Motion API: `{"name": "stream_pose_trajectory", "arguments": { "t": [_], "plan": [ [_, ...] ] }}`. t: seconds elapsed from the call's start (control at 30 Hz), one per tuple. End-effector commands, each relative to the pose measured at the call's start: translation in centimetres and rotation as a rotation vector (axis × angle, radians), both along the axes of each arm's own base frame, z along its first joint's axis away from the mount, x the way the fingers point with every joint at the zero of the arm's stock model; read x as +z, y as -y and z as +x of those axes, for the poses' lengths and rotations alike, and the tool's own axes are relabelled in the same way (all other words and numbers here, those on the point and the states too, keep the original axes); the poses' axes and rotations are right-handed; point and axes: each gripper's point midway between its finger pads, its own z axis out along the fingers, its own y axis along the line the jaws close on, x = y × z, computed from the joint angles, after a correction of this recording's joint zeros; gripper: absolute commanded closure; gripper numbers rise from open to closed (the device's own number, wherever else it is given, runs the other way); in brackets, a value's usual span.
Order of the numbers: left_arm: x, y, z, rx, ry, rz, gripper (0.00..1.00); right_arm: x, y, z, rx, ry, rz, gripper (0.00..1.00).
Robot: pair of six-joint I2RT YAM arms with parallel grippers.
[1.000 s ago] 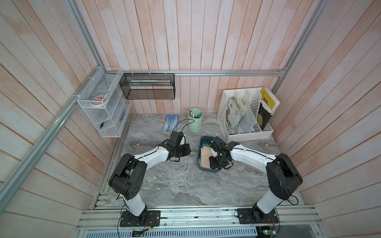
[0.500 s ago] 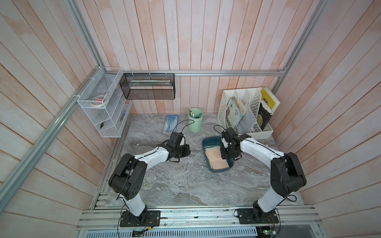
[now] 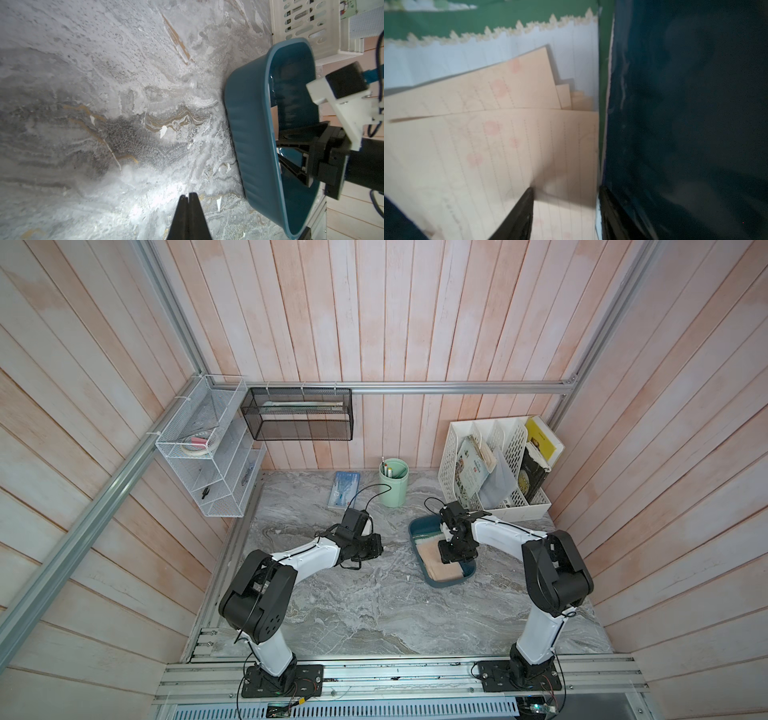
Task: Take out the stationery paper from the storage box
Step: Pick up the stationery paper from the storage box.
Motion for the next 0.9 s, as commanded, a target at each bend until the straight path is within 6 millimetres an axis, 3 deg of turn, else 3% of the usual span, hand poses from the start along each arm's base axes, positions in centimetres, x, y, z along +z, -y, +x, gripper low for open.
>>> {"name": "stream_pose_trajectory", "arguments": {
  "t": [0.0,0.2,0.47,0.67,0.87],
  "plan": [
    [-0.2,0.0,-0.2,-0.009,0.000,0.007,1.00,-2.5,0.4,-0.6,-0.002,-0.047,-0.039,0.51],
    [-0.3,-0.1,-0.2,-0.006,-0.005,0.013,1.00,-1.7,0.8,-0.6,-0.018,-0.011,-0.053,0.70],
    [-0.1,0.1,-0.1,-0.008,-0.008,0.003,1.00,3.0,1.6,0.7,-0.045,0.118,-0.118,0.91],
    [0.3,0.2,0.0,-0.006,-0.002,0.003,1.00,7.6,0.7,1.5,-0.036,0.237,-0.133,0.98],
    [0.6,0.2,0.1,-0.006,0.002,0.000,1.00,8.7,1.4,1.3,-0.046,0.259,-0.182,1.00]
  ]
}}
